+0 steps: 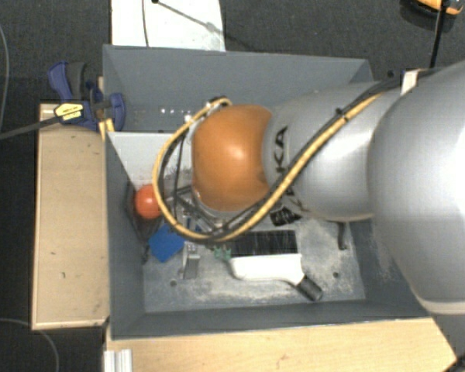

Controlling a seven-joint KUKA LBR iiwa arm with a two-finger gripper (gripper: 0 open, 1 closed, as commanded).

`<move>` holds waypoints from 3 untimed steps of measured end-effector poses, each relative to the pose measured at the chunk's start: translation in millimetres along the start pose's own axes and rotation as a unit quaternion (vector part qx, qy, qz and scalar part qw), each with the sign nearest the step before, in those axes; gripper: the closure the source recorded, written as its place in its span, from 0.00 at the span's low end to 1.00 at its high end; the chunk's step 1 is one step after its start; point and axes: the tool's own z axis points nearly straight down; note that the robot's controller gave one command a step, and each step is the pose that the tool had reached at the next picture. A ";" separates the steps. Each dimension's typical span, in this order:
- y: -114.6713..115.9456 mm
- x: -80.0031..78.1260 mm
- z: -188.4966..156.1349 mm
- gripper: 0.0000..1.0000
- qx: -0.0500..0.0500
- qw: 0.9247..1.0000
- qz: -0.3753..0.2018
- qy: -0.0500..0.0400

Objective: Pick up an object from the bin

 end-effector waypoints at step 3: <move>0.9 -10.8 71.1 0.00 -0.002 1.000 -0.011 -0.001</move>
Offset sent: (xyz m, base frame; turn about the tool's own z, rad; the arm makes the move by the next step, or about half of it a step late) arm 0.0347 0.0044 -0.0721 -0.0680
